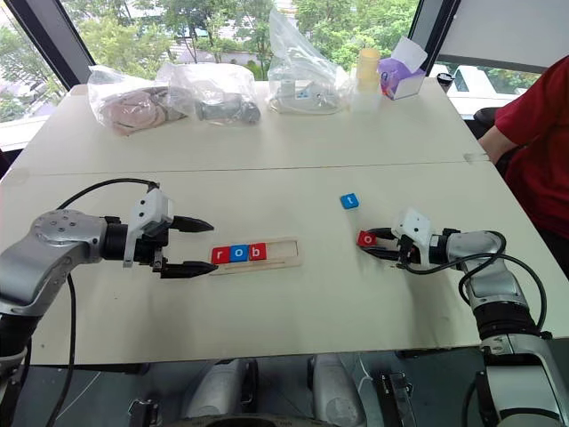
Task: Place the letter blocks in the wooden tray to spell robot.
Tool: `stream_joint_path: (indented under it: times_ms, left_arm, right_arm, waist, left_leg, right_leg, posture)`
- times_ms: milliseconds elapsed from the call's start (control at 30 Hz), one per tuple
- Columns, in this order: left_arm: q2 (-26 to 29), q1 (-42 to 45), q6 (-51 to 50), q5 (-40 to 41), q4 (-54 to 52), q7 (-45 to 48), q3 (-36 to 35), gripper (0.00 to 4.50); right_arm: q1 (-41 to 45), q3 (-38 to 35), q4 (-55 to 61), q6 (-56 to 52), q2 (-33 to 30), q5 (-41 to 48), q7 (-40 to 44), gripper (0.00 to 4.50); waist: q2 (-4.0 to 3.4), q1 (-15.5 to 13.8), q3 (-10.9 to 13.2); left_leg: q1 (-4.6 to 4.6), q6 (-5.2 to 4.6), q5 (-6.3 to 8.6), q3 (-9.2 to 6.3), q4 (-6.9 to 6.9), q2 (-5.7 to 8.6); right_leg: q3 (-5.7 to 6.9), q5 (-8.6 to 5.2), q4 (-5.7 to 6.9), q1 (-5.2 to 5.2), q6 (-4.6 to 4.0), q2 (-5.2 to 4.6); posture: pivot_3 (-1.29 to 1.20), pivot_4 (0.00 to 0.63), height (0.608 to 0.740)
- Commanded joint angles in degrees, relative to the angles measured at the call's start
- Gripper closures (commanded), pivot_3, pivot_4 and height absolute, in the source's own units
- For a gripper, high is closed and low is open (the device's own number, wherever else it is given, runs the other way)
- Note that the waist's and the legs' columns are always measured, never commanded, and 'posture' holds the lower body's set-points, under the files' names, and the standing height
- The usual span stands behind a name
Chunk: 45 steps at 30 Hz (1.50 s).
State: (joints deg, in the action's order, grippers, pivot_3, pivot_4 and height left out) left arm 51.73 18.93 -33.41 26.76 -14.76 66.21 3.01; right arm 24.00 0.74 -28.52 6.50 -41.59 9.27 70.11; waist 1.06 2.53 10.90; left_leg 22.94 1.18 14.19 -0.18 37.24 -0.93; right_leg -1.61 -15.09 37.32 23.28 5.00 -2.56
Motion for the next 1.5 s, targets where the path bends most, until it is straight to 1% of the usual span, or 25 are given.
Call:
stream_joint_path:
  times_ms: [33, 100, 167, 300, 400, 500, 667, 767, 900, 1033, 1267, 1500]
  left_arm:
    - [1.19, 0.06, 0.34, 0.71, -1.31, 0.16, -2.83, 0.0]
    - [0.16, 0.0, -0.42, 2.67, -2.67, -1.23, -5.09, 0.0]
    - [0.37, -0.6, -2.49, 4.76, -4.78, -1.59, -6.58, 0.0]
    - [1.94, -3.44, -2.67, 3.86, -6.95, -2.15, -6.83, 0.0]
    - [2.24, -4.86, -2.09, 3.46, -7.18, -2.93, -7.28, 0.0]
    - [2.78, -6.9, -2.34, 4.2, -8.49, -3.21, -8.6, 0.0]
    - [3.86, -9.28, -2.42, 4.64, -9.69, -3.3, -10.11, 0.0]
    - [3.76, -9.78, -2.63, 4.58, -10.26, -3.99, -10.44, 0.0]
    - [3.71, -10.46, -3.32, 5.4, -11.43, -4.7, -11.12, 0.0]
    - [3.83, -10.95, -3.31, 5.48, -11.5, -4.98, -11.27, 0.0]
    - [3.94, -10.6, -3.52, 5.73, -11.72, -5.31, -10.74, 0.0]
    - [3.52, -9.33, -3.65, 5.49, -11.4, -5.52, -9.61, 0.0]
  right_arm:
    - [2.52, 1.38, 10.59, -9.06, 1.26, 2.77, 0.0, 3.34]
    - [3.39, 3.63, 18.81, -14.56, 2.67, 3.52, -0.73, 3.34]
    - [4.49, 6.11, 24.49, -18.61, 4.46, 2.45, -2.61, 3.34]
    - [7.46, 10.96, 28.54, -26.6, 9.52, 0.21, -7.53, 3.34]
    - [8.39, 14.0, 29.27, -27.56, 11.24, -1.68, -8.98, 3.34]
    - [8.66, 17.32, 29.15, -26.41, 11.63, -3.23, -7.95, 3.34]
    - [9.19, 21.03, 27.96, -24.58, 12.55, -5.42, -7.45, 3.34]
    - [9.63, 21.77, 27.27, -24.5, 13.53, -5.24, -6.98, 3.34]
    - [9.47, 22.12, 26.87, -23.53, 13.26, -5.9, -6.29, 3.34]
    - [9.51, 21.43, 26.06, -22.74, 12.55, -5.77, -5.66, 3.34]
    - [8.99, 18.22, 27.9, -23.02, 10.47, -2.52, -3.34, 3.34]
    - [9.43, 18.55, 25.04, -21.41, 10.7, -3.75, -3.72, 3.34]
  waist:
    - [-0.02, 0.01, 0.01]
    - [-0.03, 0.02, 0.02]
    - [-0.03, -0.08, 0.02]
    - [-0.02, -0.35, 0.02]
    - [-0.02, -0.88, 0.01]
    - [-0.02, -1.53, 0.01]
    - [-0.02, -1.57, 0.01]
    - [-0.02, -1.58, 0.01]
    - [-0.02, -1.58, 0.01]
    - [-0.02, -1.57, 0.01]
    - [-0.02, -1.59, 0.01]
    - [-0.02, -1.55, 0.01]
  left_leg:
    - [0.0, 0.0, 0.0, 0.0, -0.01, -0.01]
    - [0.01, 0.0, 0.0, -0.01, -0.04, -0.02]
    - [0.04, 0.0, 0.0, -0.09, -0.06, -0.03]
    - [0.09, 0.01, 0.0, -0.14, -0.07, 0.0]
    - [0.22, 0.01, 0.0, -0.15, -0.04, 0.02]
    - [0.3, 0.01, 0.0, -0.1, -0.02, 0.03]
    - [0.33, 0.01, 0.0, -0.1, -0.03, 0.02]
    - [0.33, 0.01, 0.0, -0.1, -0.03, 0.02]
    - [0.33, 0.0, 0.0, -0.11, -0.03, 0.02]
    - [0.33, 0.0, 0.0, -0.1, -0.03, 0.02]
    - [0.33, 0.01, 0.0, -0.11, -0.03, 0.02]
    - [0.32, 0.0, 0.0, -0.1, -0.03, 0.02]
  right_leg:
    - [-0.01, 0.0, 0.02, 0.02, 0.0, 0.0]
    - [-0.01, 0.0, 0.11, 0.1, 0.01, 0.02]
    - [0.01, 0.0, 0.17, 0.14, 0.0, 0.04]
    - [0.05, 0.0, 0.17, 0.15, 0.01, -0.03]
    - [0.08, -0.01, 0.12, 0.22, 0.01, -0.07]
    - [0.08, -0.01, 0.09, 0.3, 0.0, -0.09]
    - [0.09, -0.02, 0.04, 0.33, -0.02, -0.09]
    - [0.1, -0.02, 0.04, 0.32, -0.03, -0.08]
    - [0.11, -0.02, 0.04, 0.32, -0.02, -0.08]
    - [0.12, -0.02, 0.04, 0.32, -0.01, -0.08]
    - [0.12, -0.02, 0.04, 0.32, -0.02, -0.08]
    - [0.12, -0.02, 0.04, 0.32, -0.02, -0.06]
  posture:
    - [0.0, 0.15, 0.74]
    - [0.0, 0.15, 0.74]
    - [0.0, 0.15, 0.74]
    - [0.0, 0.15, 0.74]
    - [0.0, 0.15, 0.74]
    - [0.0, 0.15, 0.74]
    - [0.0, 0.15, 0.74]
    - [0.0, 0.15, 0.74]
    - [0.0, 0.15, 0.74]
    - [0.0, 0.15, 0.74]
    - [0.0, 0.15, 0.74]
    - [0.0, 0.15, 0.74]
